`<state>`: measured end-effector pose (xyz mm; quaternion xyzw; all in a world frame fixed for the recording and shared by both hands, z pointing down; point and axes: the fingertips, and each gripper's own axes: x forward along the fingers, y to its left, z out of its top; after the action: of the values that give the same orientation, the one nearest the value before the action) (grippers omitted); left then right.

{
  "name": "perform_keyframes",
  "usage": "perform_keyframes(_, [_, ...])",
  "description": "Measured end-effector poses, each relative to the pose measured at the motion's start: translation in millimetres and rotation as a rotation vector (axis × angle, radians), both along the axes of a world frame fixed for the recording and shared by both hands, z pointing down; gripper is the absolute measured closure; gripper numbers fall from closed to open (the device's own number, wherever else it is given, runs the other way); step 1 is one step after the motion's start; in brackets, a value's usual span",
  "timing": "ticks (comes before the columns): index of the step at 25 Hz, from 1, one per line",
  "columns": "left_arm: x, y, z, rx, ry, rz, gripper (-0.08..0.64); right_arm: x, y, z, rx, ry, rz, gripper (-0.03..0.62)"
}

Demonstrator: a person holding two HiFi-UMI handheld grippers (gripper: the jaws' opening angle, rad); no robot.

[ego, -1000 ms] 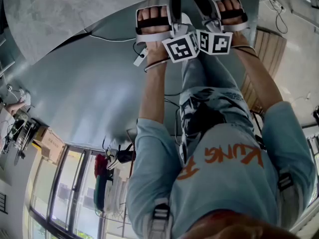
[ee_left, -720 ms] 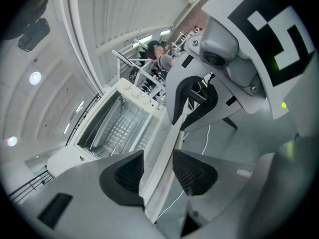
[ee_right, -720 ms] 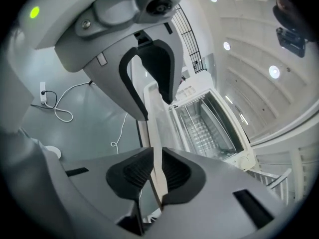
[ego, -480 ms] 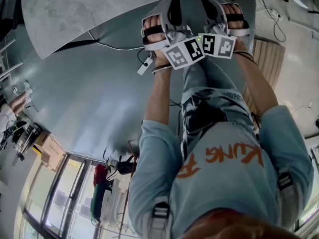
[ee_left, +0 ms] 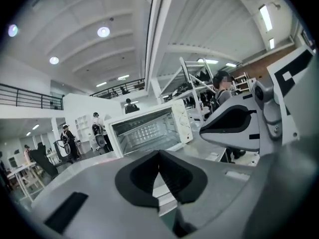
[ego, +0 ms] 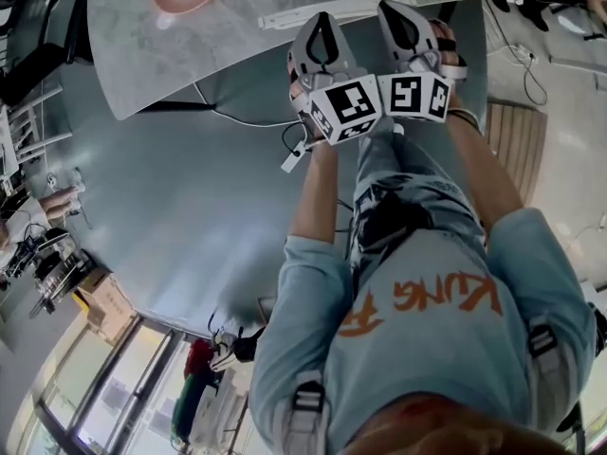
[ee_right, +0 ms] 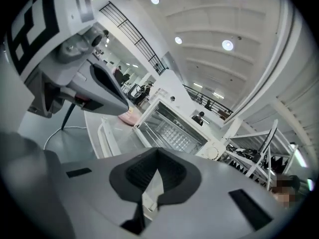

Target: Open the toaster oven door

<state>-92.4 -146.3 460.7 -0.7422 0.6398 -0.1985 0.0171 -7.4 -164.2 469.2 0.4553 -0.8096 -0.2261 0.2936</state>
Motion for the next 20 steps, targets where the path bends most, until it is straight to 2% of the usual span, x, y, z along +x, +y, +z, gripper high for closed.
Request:
perform_keyframes(3, [0,5,-24,0.016,0.122,-0.045,0.557,4,0,-28,0.004,-0.093,0.017,0.594])
perform_keyframes(5, [1,9,-40,0.034,0.176,-0.065,0.557,6,-1,-47,0.006,-0.15,0.028,0.595])
perform_keyframes(9, [1,10,-70,0.076,0.227,-0.091,0.557,9,-3,-83,-0.055,-0.332,0.057,0.595])
perform_keyframes(15, [-12,10,-123,0.172,0.305,-0.159,0.557,29,-7,-135,-0.086,-0.572,0.109,0.595])
perform_keyframes(17, [-15,14,-135,0.199,0.332,-0.182,0.557,37,-6,-147,-0.087,-0.608,0.114,0.595])
perform_keyframes(20, [-16,23,-143,0.214,0.367,-0.207,0.557,51,-2,-159,-0.085,-0.598,0.128,0.595])
